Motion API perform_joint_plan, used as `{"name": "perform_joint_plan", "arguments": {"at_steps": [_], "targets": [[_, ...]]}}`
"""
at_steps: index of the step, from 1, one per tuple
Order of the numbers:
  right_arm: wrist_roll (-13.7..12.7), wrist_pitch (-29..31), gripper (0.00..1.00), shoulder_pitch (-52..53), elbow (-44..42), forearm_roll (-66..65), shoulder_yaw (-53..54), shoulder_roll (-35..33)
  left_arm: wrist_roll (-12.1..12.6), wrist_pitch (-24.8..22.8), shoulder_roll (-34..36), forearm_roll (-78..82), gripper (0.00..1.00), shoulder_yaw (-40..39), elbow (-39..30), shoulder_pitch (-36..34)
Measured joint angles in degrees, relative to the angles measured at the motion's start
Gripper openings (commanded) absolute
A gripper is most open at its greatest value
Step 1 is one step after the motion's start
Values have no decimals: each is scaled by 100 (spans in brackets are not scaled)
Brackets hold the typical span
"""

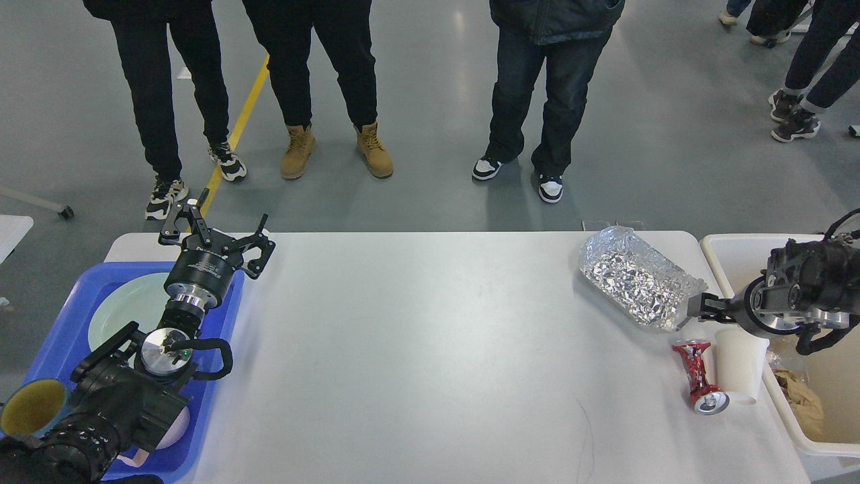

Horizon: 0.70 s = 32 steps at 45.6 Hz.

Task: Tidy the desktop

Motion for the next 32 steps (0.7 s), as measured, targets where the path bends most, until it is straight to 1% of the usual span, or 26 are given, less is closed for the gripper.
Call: {"name": "perform_joint_plan", "arguments": {"at_steps": [8, 23, 30, 31, 32], "targets": [[-4, -149, 100, -760, -509, -38, 85, -30, 0, 0, 0, 0, 96, 0, -1, 0], [-4, -239, 100, -1668, -1191, -39, 497, -182, 0, 0, 0, 0, 96, 0, -1, 0], [3, -378, 96, -2007, -1442, -39, 731, -194, 0, 0, 0, 0, 96, 0, -1, 0], [8, -429, 94, -2044, -1462, -40, 761, -194, 0, 0, 0, 0, 96, 0, -1, 0], [11, -471, 90, -2068, -1474, -41, 782, -194, 0, 0, 0, 0, 96, 0, -1, 0]]}}
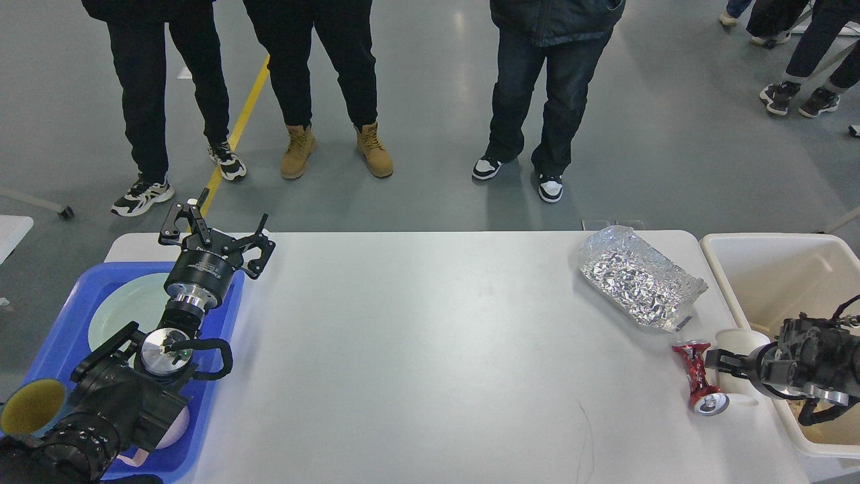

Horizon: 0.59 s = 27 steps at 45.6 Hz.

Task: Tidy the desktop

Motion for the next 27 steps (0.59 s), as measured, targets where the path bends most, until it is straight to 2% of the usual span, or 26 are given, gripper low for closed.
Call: {"name": "perform_joint_plan", "arguments": {"at_steps": [5, 7, 10, 13, 17, 21, 27], "targets": [[9, -242, 52, -60, -29, -14, 43, 5, 0, 0, 0, 0, 96, 0, 0, 0], [10, -284, 43, -66, -29, -20, 32, 12, 0, 0, 0, 0, 96, 0, 0, 0], [10, -308, 35, -70, -29, -23, -12, 20, 0, 0, 0, 0, 96, 0, 0, 0], [8, -308, 16, -70, -28, -24, -32, 21, 1, 0, 0, 0, 96, 0, 0, 0], [4, -308, 11, -70, -26, -24, -33, 14, 2, 0, 0, 0, 96, 0, 0, 0], [3, -307, 1, -70, -25, -21, -31, 4, 2, 0, 0, 0, 96, 0, 0, 0], [5, -286, 0, 3, 37, -18, 20, -5, 2, 0, 0, 0, 96, 0, 0, 0]]}}
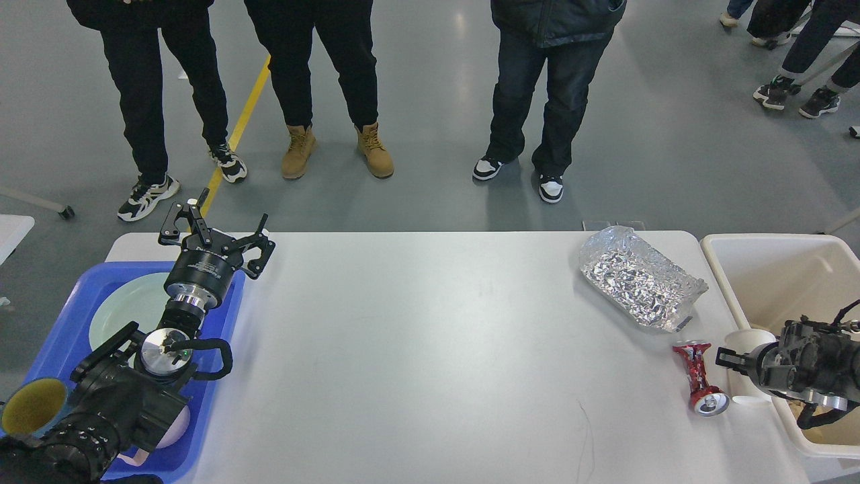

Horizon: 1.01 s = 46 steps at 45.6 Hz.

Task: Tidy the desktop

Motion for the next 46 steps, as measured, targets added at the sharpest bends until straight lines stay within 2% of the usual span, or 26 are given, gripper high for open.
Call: {"name": "perform_joint_plan", "arguments": {"at_steps": [8, 21, 28, 35, 41, 46], "targets": [[18, 86, 0, 613, 366, -5, -63, -200, 0, 0, 0, 0, 96, 0, 0, 0], [23, 278, 0, 2921, 1821, -368, -43, -1111, 0, 0, 0, 0, 96, 0, 0, 0], [31, 935, 0, 4324, 2433, -499, -8, -1436, 0, 0, 0, 0, 96, 0, 0, 0], [47, 1987, 0, 5622, 2656, -509, 69, -1631, 0, 0, 0, 0, 96, -4, 0, 0], [48, 2737, 0, 6425, 2659, -509, 288, -1726, 0, 0, 0, 0, 96, -5, 0, 0], [42, 3069, 0, 6779, 2654, -508, 521, -1886, 0, 0, 0, 0, 96, -5, 0, 0]]}}
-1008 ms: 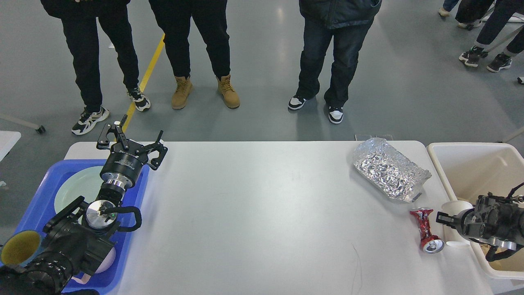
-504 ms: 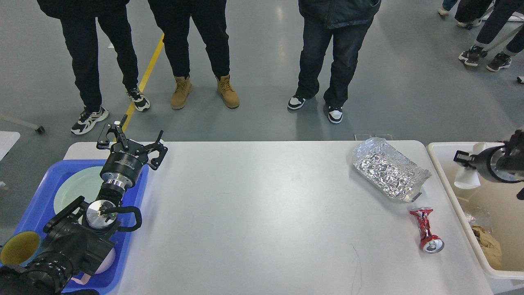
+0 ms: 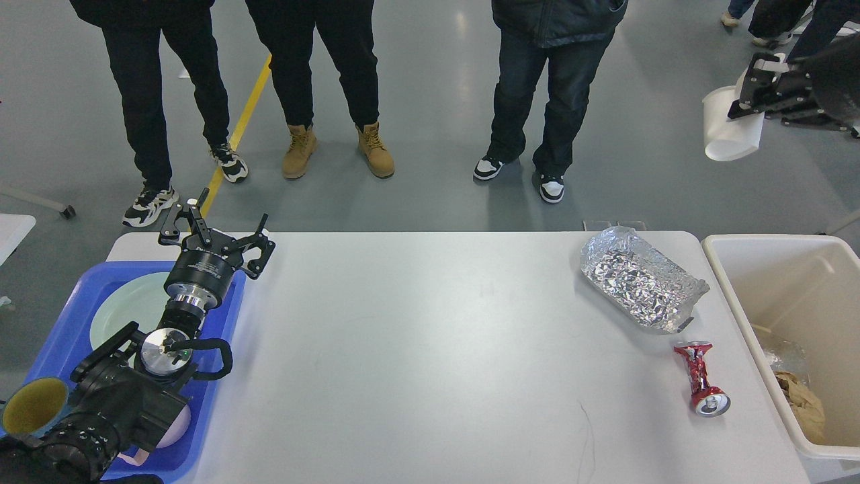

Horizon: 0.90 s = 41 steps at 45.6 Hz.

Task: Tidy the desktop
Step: 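Raise the right gripper and move it over the foil wrap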

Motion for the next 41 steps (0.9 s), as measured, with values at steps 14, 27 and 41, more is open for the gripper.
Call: {"name": "perform_joint_plan", "arguments": {"at_steps": [14, 27, 41], "targets": [[-59, -414, 0, -1325, -1184, 10, 7, -42, 0, 0, 0, 0, 96, 5, 0, 0], [-76, -1191, 0, -4312, -3520, 503, 148, 0, 0, 0, 0, 0, 96, 5, 0, 0], [-74, -2495, 41, -7051, -4958, 924, 406, 595, -1, 0, 0, -1, 96, 5, 0, 0]]}}
